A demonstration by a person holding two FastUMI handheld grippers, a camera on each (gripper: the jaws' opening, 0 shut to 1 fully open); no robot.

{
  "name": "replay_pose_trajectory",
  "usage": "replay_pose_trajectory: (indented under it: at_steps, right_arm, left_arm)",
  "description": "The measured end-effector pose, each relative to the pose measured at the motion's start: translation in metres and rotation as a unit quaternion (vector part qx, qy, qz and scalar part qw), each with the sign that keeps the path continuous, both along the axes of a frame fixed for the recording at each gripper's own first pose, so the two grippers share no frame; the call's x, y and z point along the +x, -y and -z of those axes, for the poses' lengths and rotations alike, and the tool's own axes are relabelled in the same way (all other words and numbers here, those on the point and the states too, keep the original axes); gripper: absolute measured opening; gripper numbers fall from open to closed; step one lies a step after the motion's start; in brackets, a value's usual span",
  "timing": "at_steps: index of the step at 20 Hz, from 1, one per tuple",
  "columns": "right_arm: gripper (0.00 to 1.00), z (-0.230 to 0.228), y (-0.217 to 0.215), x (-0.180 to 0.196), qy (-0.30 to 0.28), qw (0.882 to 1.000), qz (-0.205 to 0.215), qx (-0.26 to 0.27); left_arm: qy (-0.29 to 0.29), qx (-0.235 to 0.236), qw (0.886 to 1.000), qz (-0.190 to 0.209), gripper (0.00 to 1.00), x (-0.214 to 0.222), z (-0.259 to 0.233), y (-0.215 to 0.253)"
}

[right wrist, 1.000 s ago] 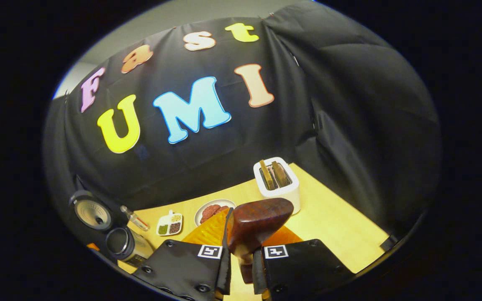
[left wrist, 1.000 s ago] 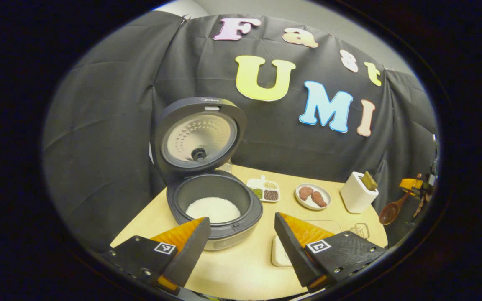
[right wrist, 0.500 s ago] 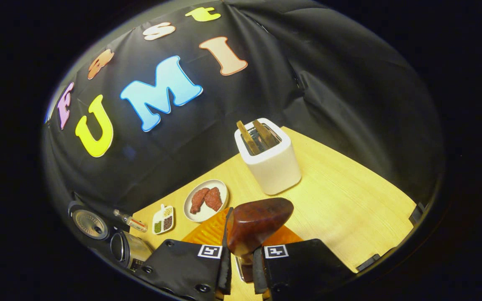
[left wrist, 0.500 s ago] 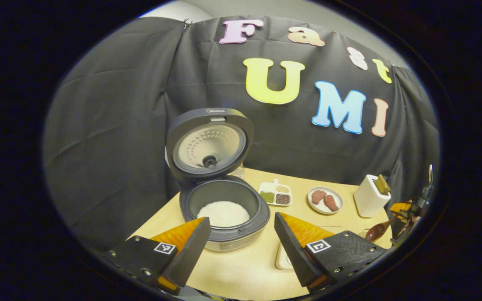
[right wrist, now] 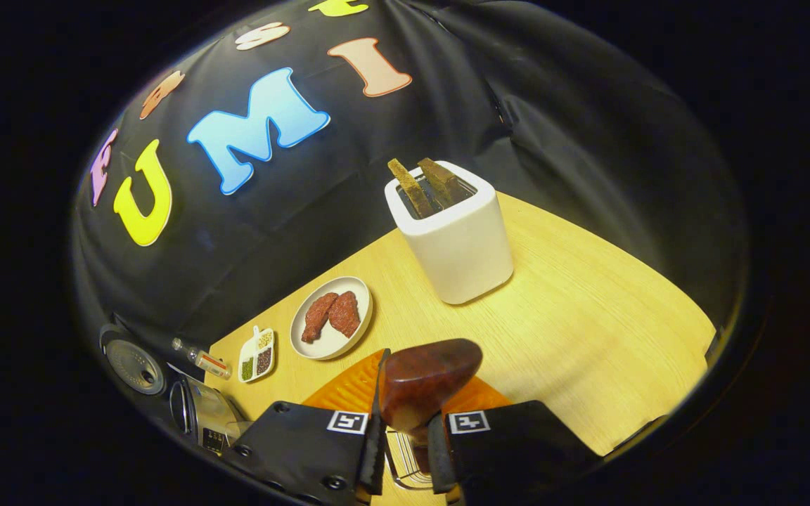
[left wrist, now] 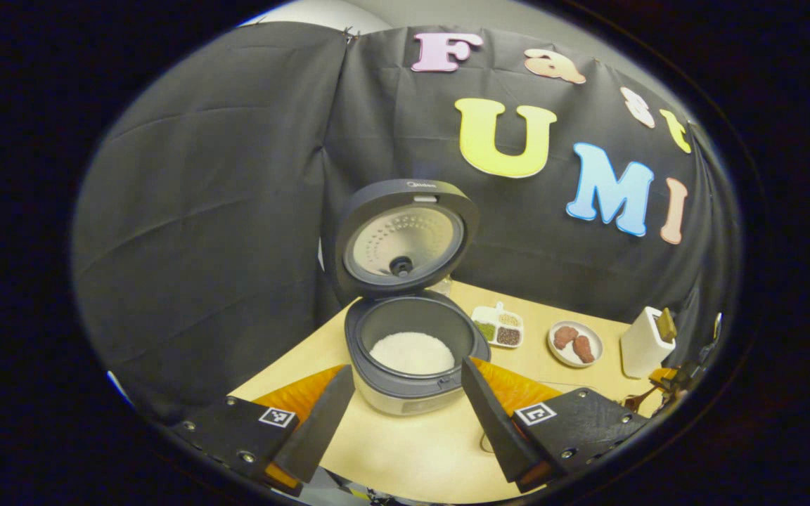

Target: Close the left gripper, press the button to open the rice cooker; take a wooden spoon from the chopstick holder with the right hand, scoop a spoonful of rice and pour it into the rice cooker, then put the wooden spoon back into the chopstick holder.

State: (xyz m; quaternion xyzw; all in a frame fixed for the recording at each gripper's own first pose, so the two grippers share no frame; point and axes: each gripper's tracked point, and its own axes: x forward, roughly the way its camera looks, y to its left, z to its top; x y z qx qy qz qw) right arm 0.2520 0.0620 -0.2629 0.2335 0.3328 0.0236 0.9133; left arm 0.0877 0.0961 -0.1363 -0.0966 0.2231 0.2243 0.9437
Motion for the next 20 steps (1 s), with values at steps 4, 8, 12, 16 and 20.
replay_pose_trajectory:
  at_steps: [4, 8, 12, 16, 20]
  right_arm:
    - [1.00, -0.017, 0.003, -0.003, 0.030, 1.000, 0.006, 0.000]
    - [0.98, -0.036, 0.028, -0.025, 0.056, 0.996, 0.012, -0.065]
    - [0.98, -0.071, 0.052, -0.053, 0.108, 0.985, 0.028, -0.134]
    - [0.98, -0.109, 0.063, -0.083, 0.153, 0.970, 0.033, -0.186]
    - [0.98, -0.139, 0.059, -0.108, 0.179, 0.962, 0.038, -0.205]
  left_arm:
    - [0.042, 0.023, 0.999, -0.018, 0.97, 0.016, -0.047, -0.044]
    - [0.108, 0.032, 0.993, -0.022, 0.97, 0.043, -0.104, -0.086]
    - [0.156, 0.026, 0.987, -0.006, 0.98, 0.081, -0.144, -0.116]
    - [0.183, -0.011, 0.983, 0.020, 0.97, 0.128, -0.170, -0.134]
    - [0.162, -0.057, 0.984, 0.045, 0.96, 0.179, -0.168, -0.142]
